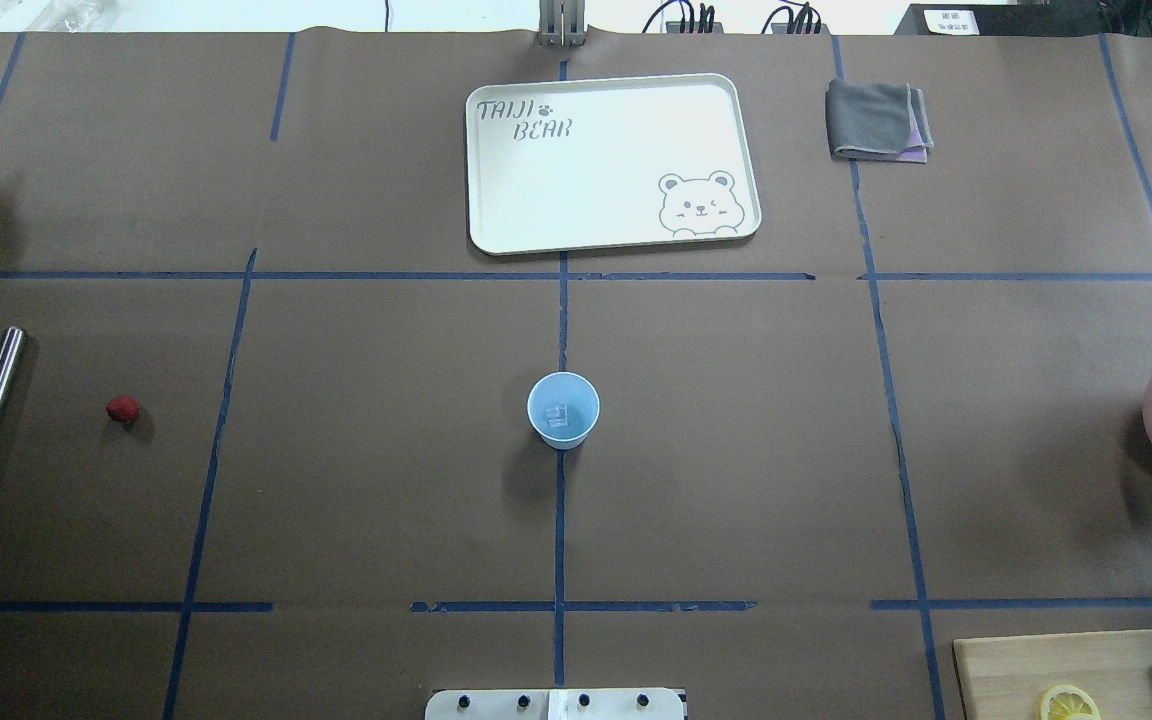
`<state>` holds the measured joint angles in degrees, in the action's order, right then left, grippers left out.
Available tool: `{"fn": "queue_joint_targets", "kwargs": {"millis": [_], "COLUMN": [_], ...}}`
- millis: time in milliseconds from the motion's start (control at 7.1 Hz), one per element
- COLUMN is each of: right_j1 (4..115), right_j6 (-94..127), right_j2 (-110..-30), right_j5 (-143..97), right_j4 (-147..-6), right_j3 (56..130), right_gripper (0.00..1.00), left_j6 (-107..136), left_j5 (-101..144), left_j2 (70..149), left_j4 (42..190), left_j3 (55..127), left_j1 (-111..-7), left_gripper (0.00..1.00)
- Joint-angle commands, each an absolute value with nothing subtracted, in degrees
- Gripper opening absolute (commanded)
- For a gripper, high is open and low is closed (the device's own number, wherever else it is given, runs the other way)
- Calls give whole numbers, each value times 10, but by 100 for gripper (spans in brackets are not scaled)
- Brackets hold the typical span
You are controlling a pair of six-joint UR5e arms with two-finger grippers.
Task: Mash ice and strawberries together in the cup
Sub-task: 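Pick another ice cube from the pink bowl with the right gripper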
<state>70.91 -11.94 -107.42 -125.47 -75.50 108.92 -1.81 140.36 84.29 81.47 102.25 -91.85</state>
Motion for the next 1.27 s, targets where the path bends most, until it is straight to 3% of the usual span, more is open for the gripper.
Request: {"fn": "queue_joint_targets", "kwargs": {"millis": [0, 1127], "right_j1": [725, 723], "right_j6": [-210, -272], "right_j2": [-1060, -1033], "right_j5": [-1254, -1251], "right_j4": [-755, -753], "right_j3": [1041, 980], "right_gripper": [82, 83], "left_j6": [-18, -18], "left_j5": [1404, 1404], "left_j2": [843, 843], "left_j4": [815, 815], "left_j3": [1023, 1023], "left_j1": [-918, -918], "left_gripper": [100, 100]}}
